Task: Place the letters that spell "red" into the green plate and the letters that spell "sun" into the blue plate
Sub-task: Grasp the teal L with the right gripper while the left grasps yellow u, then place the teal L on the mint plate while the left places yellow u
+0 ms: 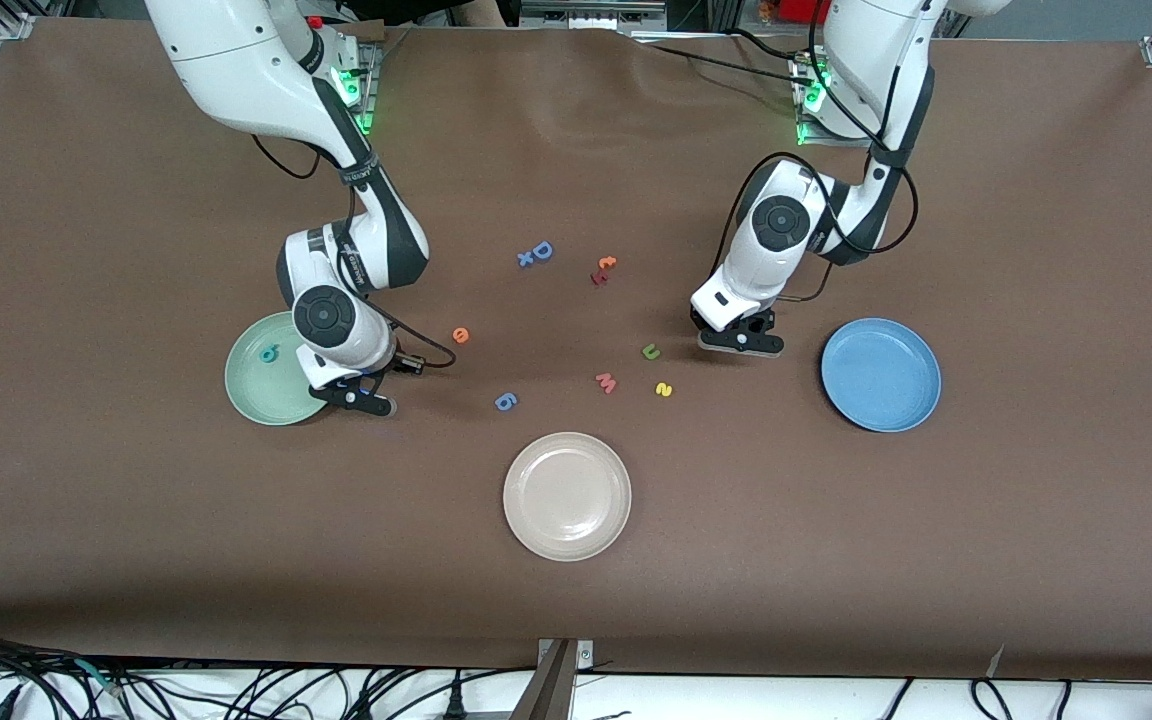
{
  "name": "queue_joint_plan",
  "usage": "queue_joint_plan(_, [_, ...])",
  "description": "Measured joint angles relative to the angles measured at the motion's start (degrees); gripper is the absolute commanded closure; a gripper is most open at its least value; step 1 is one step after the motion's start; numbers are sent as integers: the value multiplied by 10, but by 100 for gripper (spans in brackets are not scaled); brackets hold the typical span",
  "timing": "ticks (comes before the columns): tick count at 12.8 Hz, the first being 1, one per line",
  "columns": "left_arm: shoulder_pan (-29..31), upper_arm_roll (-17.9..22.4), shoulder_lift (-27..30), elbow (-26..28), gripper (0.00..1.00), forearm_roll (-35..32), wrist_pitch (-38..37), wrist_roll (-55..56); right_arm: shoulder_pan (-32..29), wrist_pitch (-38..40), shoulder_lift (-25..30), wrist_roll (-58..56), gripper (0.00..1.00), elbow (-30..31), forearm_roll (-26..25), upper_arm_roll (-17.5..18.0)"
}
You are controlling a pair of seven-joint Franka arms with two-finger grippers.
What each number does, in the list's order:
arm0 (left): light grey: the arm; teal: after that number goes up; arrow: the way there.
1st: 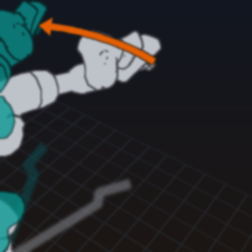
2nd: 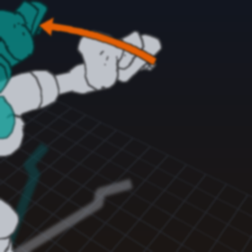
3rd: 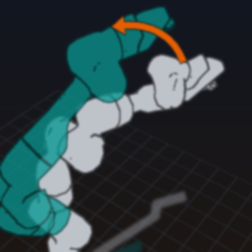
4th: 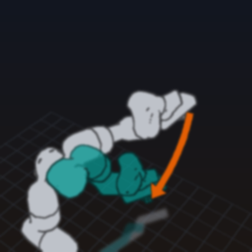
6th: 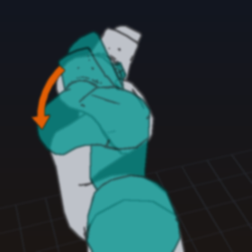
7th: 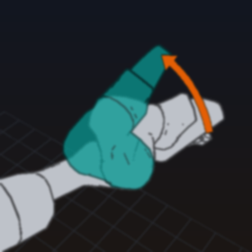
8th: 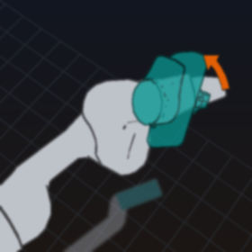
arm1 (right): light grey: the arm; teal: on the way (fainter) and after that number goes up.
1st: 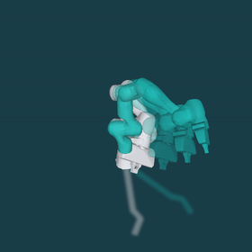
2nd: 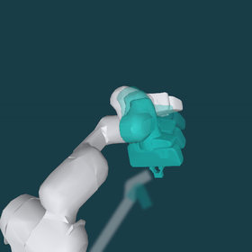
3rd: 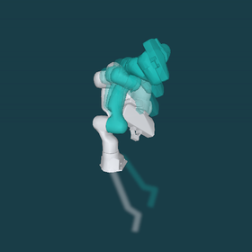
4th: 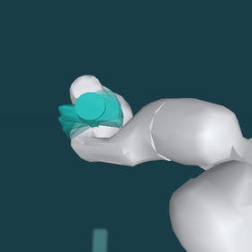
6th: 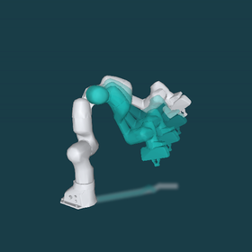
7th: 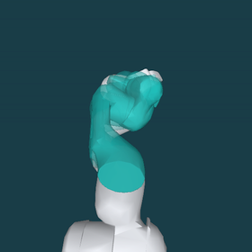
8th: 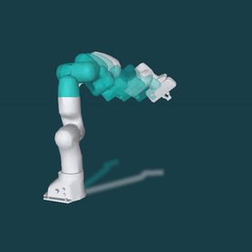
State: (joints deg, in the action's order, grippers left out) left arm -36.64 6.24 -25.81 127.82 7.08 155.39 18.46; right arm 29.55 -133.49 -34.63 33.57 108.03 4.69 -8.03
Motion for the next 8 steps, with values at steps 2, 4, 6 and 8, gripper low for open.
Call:
queue_joint_plan(2, [0,0,0,0,76,0,0,0,0,2,1,0,85,0,0,-2])
queue_joint_plan(4, [0,0,0,0,80,0,0,0,0,3,1,0,91,0,0,-2])
queue_joint_plan(6, [0,0,0,0,81,0,0,0,0,3,2,0,97,0,0,-2])
queue_joint_plan(8, [0,0,2,-2,84,0,0,0,0,4,3,0,98,0,0,-3])
